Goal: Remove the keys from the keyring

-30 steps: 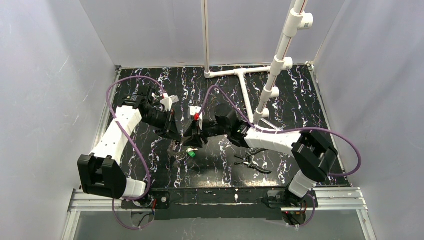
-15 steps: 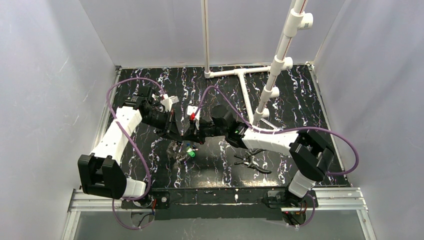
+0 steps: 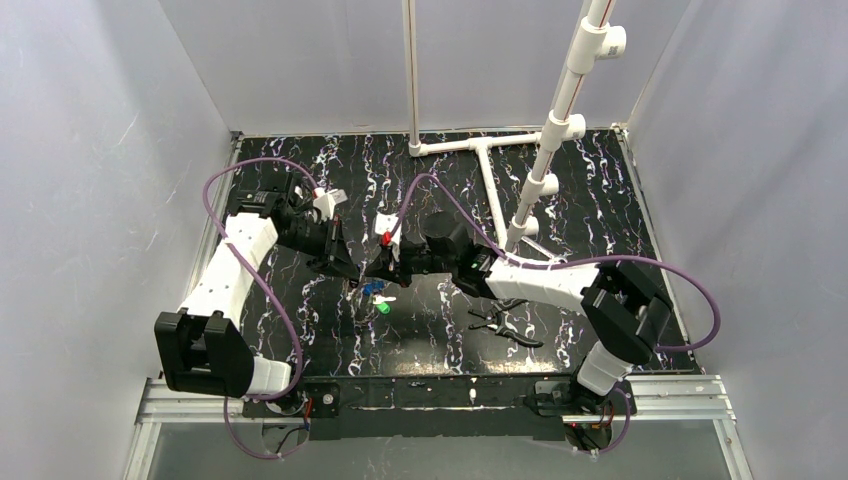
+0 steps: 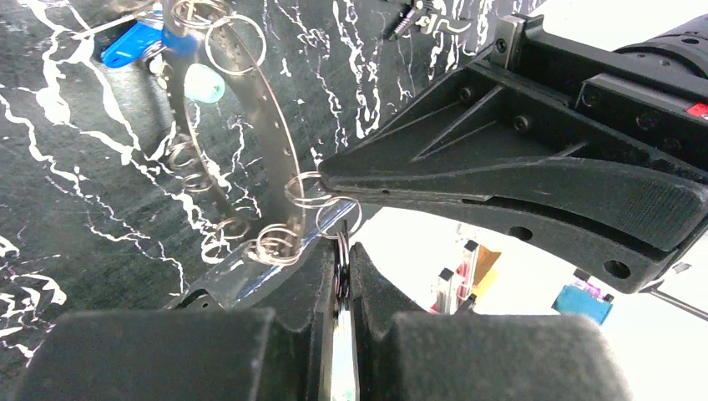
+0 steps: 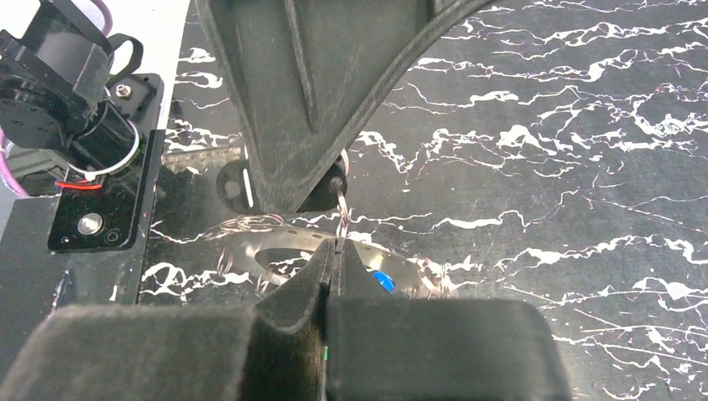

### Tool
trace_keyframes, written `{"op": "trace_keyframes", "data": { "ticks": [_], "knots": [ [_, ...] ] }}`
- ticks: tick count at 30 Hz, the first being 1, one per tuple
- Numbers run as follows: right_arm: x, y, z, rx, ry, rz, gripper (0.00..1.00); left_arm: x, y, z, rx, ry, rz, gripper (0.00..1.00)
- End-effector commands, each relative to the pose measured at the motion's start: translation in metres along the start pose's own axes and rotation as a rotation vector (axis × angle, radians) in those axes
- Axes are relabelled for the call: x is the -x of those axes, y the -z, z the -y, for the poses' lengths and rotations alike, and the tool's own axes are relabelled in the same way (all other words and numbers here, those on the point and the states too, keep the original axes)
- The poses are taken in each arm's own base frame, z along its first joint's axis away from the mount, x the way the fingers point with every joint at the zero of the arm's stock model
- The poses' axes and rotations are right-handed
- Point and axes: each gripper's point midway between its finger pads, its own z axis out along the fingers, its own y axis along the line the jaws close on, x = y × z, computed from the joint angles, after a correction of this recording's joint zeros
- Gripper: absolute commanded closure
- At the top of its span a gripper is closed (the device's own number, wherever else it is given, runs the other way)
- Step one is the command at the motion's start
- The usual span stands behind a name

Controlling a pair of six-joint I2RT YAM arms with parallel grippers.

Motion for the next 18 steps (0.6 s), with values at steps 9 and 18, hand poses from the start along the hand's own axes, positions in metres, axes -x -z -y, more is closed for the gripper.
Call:
{"op": "trace_keyframes", "data": {
  "ticks": [9,18],
  "knots": [
    [-0.003,0.011,0.006,-0.049,0.054,-0.010,0.99,0.000,0.009,-0.005,0.000,0.064,0.042,1.00],
    [0.014,0.011,0.013,-0.063,-0.042,0.090,0.99,-0.012,-0.004,-0.010,-0.047,0.127,-0.022,1.00]
  ]
}}
